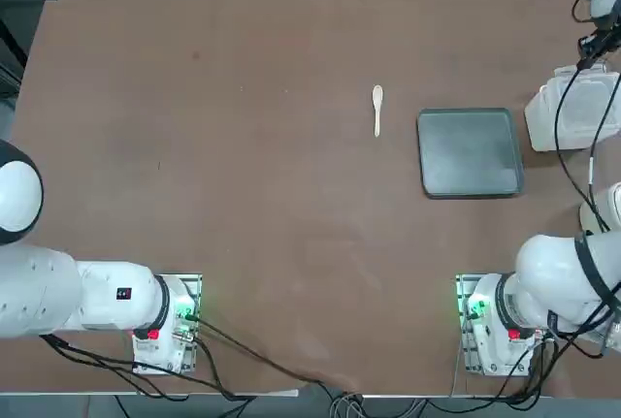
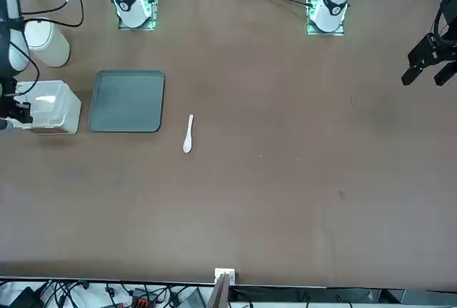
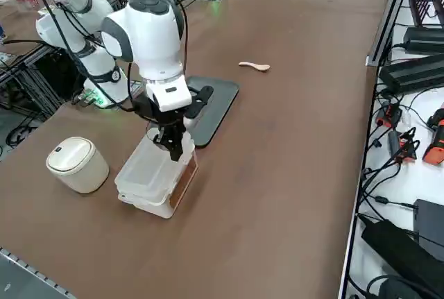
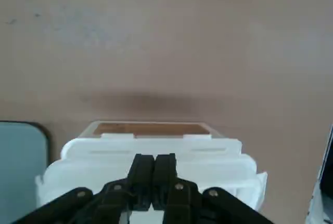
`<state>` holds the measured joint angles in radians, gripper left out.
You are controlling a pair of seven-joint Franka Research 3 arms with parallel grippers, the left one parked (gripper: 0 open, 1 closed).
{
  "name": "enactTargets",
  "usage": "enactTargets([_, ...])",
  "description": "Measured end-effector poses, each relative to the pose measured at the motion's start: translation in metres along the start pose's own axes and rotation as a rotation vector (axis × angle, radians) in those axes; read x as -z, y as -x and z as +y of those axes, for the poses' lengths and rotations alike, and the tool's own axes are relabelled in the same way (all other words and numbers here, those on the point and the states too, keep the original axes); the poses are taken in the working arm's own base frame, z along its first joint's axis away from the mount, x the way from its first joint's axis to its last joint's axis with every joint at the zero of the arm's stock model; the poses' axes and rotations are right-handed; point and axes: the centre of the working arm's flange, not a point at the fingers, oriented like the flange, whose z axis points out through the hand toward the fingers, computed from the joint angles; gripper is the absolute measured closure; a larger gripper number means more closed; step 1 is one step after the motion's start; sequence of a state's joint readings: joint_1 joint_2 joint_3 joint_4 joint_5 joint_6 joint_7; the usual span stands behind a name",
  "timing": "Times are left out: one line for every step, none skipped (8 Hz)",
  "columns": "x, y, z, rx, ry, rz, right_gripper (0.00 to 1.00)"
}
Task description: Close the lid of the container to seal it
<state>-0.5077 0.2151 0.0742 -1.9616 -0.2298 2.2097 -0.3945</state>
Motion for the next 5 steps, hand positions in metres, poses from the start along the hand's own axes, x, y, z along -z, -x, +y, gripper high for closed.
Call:
enactTargets([0.013, 0.001, 0.001, 0.003, -0.036, -0.01, 0.98])
enactTargets([0.024, 0.004, 0.001, 0.018, -0.062, -0.012, 0.98])
enactTargets([0.027, 0.008, 0.003, 0.036, -0.073, -0.018, 0.98])
enactTargets([0.024, 0.014, 0.008, 0.041, -0.079, -0.026, 0.98])
enactTargets([0.016, 0.02, 0.01, 0.041, -0.081, -0.025, 0.98])
